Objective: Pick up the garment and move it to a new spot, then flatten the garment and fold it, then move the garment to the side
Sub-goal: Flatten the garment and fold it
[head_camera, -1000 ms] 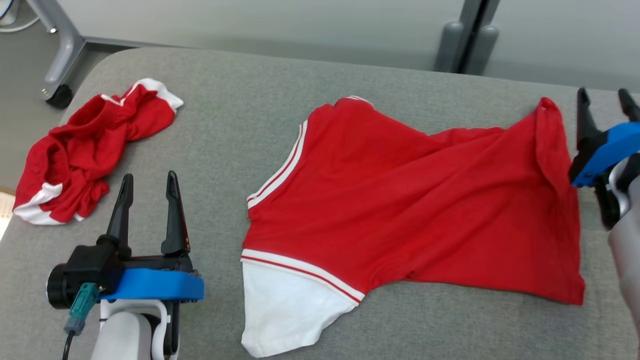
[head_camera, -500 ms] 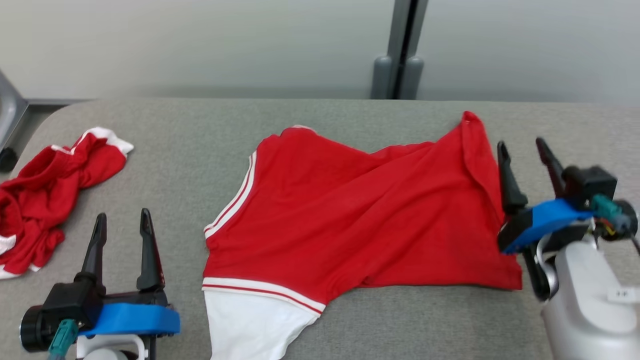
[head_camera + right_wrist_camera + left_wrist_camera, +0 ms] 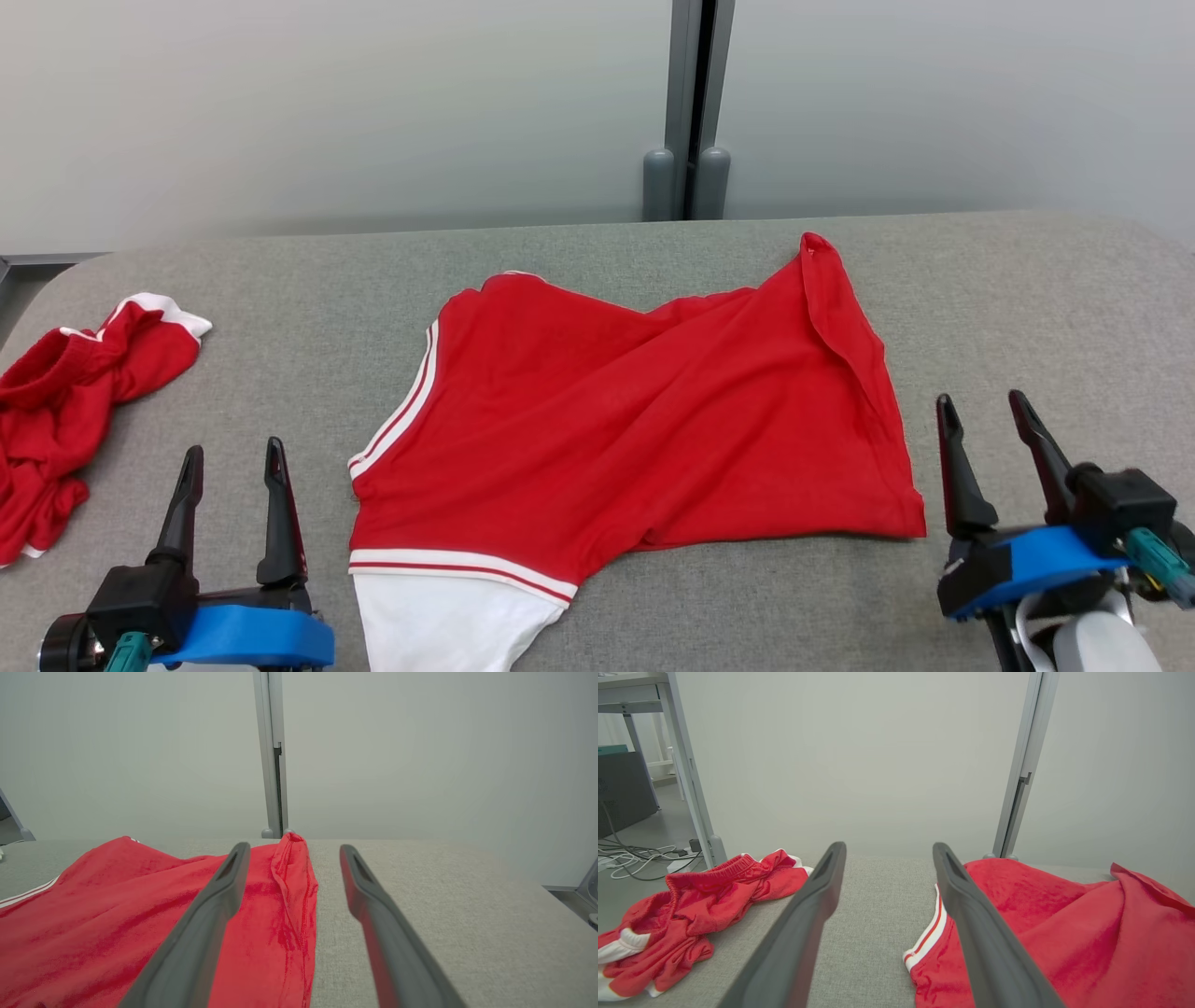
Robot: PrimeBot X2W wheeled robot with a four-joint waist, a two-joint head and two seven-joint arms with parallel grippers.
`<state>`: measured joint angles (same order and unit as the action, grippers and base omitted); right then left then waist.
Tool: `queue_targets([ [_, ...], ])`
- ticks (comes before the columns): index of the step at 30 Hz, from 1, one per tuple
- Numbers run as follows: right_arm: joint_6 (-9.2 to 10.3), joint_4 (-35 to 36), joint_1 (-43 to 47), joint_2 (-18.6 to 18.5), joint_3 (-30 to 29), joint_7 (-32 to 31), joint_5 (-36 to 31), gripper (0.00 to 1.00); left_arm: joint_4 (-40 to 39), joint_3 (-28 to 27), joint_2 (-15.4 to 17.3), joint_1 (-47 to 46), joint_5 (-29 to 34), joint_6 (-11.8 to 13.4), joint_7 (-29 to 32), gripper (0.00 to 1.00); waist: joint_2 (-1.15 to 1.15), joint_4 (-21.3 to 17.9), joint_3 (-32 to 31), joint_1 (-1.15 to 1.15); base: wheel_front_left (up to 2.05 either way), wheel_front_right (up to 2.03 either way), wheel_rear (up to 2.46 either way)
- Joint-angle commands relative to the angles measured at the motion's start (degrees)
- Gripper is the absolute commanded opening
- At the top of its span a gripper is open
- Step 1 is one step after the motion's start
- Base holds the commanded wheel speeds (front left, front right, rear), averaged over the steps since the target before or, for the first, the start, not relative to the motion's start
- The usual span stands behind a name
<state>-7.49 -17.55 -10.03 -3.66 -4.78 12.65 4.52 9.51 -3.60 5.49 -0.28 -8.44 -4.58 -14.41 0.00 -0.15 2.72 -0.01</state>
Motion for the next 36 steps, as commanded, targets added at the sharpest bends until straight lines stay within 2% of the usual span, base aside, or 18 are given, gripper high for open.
queue_targets([
  [1,-0.01,1.9,2.1,0.3,-0.6,-0.7,-0.1,1.0,0.0,-0.1,0.5,0.4,0.0,0.1,0.1,1.0,0.0,-0.1,-0.2,0.01,0.0,0.0,0.0],
  [8,-0.01,10.6,9.0,0.8,-1.9,-4.7,0.0,1.0,0.0,0.5,0.6,1.6,-0.1,0.5,0.5,1.0,0.0,0.2,-1.4,0.01,0.0,0.0,0.0],
  [14,-0.01,13.3,11.7,0.8,-1.6,-6.9,1.5,1.0,0.3,1.0,1.0,2.3,-0.2,0.6,1.1,1.0,0.0,0.6,-1.8,0.01,0.0,0.0,0.0],
  [26,-0.01,13.3,12.4,0.8,-1.8,-7.3,2.1,1.0,0.4,1.7,1.6,2.3,-0.5,1.1,1.8,1.0,0.0,1.0,-1.9,0.01,0.0,0.0,0.0],
  [36,-0.01,9.8,12.3,0.8,-2.2,-7.7,2.2,1.0,3.0,4.6,0.5,3.7,-1.5,0.2,4.6,1.0,0.0,1.5,-1.6,0.01,0.0,0.0,0.0],
])
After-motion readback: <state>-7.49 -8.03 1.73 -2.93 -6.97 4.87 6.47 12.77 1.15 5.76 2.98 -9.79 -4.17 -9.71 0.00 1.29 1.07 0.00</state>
